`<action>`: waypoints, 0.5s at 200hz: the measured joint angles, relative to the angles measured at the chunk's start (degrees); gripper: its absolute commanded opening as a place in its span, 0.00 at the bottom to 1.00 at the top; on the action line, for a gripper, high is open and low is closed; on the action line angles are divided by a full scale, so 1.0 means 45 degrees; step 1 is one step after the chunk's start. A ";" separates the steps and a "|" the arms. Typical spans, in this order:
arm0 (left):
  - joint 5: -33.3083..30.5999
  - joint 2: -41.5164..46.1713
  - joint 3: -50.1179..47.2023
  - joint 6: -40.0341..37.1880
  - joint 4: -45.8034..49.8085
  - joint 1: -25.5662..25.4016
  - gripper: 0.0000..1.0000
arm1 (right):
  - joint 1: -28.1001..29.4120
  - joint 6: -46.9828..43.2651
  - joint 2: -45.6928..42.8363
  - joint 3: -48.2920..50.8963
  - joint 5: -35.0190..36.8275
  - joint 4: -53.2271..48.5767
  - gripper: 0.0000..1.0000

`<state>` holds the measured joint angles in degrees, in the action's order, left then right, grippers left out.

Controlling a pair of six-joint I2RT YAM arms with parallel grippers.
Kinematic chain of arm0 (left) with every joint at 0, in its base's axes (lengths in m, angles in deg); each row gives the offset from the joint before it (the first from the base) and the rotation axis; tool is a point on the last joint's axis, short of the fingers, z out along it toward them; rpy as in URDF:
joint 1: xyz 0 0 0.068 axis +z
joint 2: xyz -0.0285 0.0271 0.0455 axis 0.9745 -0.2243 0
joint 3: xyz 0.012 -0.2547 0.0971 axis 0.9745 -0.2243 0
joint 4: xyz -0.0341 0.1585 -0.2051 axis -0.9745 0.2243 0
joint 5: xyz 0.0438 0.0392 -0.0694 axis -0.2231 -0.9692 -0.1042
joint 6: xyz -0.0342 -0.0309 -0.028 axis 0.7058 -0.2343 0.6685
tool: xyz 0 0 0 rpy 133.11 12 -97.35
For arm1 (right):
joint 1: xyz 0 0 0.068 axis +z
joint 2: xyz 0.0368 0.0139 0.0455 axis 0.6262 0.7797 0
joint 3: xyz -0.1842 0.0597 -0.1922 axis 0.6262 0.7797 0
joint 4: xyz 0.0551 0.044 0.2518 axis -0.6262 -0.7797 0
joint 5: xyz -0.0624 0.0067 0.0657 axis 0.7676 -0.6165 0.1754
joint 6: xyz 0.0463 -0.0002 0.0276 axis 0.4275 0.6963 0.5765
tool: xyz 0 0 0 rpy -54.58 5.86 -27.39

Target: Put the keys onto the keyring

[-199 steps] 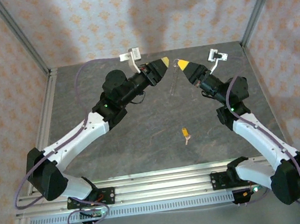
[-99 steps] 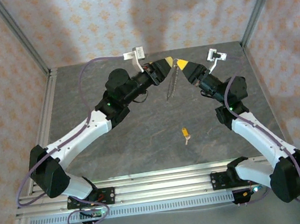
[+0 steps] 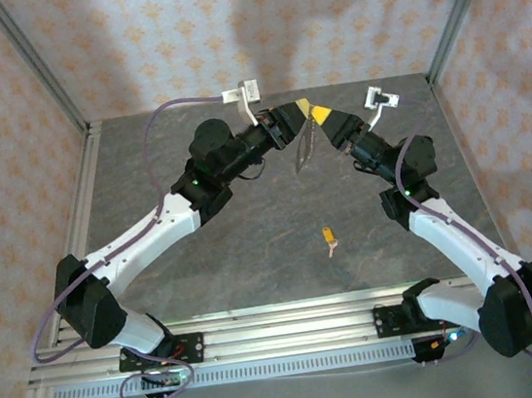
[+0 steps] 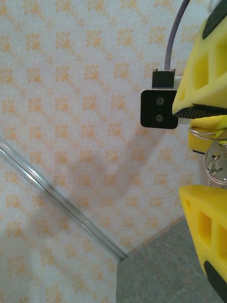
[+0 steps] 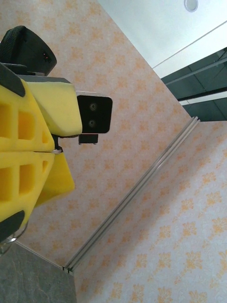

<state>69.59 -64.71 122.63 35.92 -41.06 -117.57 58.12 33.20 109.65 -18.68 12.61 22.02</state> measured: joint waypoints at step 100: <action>0.0155 -0.0053 0.0000 -0.0005 -0.0039 -0.0083 0.25 | 0.0000 0.0000 0.0146 0.0000 -0.0005 0.0000 0.00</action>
<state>70.29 -64.96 122.63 35.90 -41.24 -117.94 58.12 33.20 110.31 -18.68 12.59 22.02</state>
